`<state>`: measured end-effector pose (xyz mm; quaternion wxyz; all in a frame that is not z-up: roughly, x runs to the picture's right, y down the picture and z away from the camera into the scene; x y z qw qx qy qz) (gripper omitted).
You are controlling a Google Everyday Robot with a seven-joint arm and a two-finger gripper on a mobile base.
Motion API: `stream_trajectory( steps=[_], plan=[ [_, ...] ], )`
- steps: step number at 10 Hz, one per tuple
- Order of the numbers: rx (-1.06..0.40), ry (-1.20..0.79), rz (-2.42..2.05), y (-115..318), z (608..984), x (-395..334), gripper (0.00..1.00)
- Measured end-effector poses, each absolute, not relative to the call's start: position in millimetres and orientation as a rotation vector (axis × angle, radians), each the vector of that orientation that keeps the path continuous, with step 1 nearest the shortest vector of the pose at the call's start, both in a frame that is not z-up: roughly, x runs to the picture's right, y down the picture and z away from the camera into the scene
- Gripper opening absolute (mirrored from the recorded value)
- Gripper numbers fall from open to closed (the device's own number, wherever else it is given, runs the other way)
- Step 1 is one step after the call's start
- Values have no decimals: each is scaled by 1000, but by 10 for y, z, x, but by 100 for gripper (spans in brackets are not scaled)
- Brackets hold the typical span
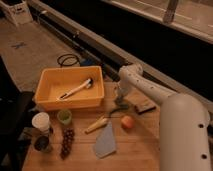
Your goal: Place sponge in tray
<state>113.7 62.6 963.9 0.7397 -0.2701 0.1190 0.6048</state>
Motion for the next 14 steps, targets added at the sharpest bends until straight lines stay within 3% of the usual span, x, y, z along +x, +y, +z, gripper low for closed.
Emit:
stream_trajectory(
  steps=[4,6,14],
  plan=[
    [-590,261,1328,626,9634,1156,0],
    [-516,235,1349,511,9513,1352,0],
    [-315,2,1410,-241,8437,1903,0]
  ],
)
